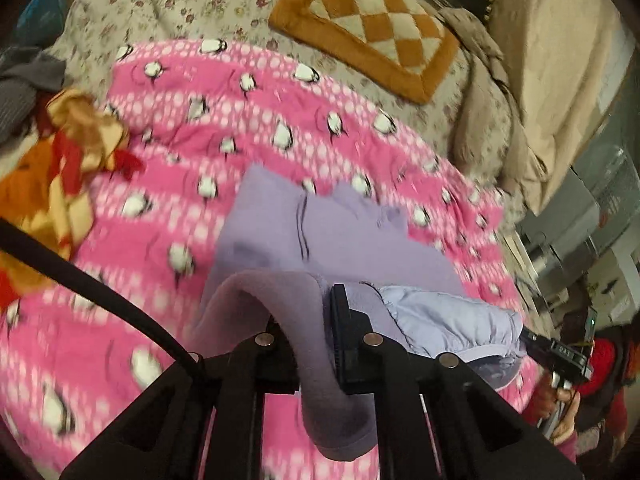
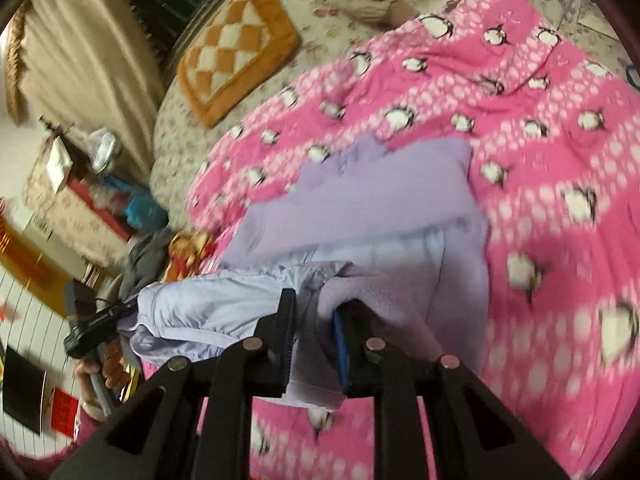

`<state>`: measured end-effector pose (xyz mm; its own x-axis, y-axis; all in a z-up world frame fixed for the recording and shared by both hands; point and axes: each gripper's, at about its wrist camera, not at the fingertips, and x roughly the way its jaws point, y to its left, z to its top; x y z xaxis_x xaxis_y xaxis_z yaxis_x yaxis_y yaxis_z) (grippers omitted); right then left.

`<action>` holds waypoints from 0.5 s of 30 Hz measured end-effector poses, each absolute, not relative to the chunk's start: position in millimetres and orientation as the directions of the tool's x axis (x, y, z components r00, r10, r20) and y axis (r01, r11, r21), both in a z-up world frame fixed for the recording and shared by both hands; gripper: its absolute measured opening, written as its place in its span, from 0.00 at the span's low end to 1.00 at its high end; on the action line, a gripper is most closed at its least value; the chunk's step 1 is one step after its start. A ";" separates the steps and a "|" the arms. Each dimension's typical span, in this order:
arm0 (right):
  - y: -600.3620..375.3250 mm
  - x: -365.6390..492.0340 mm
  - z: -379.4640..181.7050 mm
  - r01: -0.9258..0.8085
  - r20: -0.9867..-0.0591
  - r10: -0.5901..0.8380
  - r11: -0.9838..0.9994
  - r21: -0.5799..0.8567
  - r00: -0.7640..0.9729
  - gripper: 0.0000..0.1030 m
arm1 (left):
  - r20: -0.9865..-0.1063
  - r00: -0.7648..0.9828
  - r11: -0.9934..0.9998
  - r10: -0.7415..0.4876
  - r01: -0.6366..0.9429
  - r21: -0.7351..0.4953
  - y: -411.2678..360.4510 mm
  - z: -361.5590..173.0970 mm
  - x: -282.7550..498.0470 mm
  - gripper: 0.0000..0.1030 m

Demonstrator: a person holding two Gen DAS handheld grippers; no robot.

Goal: Fold large clothes

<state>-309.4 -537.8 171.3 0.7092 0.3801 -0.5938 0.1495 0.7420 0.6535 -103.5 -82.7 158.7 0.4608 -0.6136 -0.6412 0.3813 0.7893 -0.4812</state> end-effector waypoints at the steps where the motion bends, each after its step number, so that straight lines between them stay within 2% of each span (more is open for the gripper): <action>1: -544.2 -298.6 170.5 0.162 -0.598 0.373 0.739 0.654 0.709 0.17 | -0.646 0.463 0.795 -0.607 0.374 -0.478 -90.0 157.8 -91.7 0.00; 13: -600.2 -174.3 98.8 0.332 -0.682 0.294 0.703 0.629 0.669 0.17 | -0.749 0.448 0.873 -0.488 0.267 -0.408 -171.2 88.8 43.1 0.00; 15: -608.6 -161.7 85.0 0.358 -0.679 0.282 0.681 0.639 0.677 0.21 | -0.764 0.425 0.874 -0.485 0.255 -0.413 -176.6 75.1 55.9 0.00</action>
<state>-161.7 -608.6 85.0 0.6774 0.2820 -0.6794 0.3578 0.6807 0.6392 55.9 -176.6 75.1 0.4254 -0.4852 -0.7640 0.2554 0.8742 -0.4130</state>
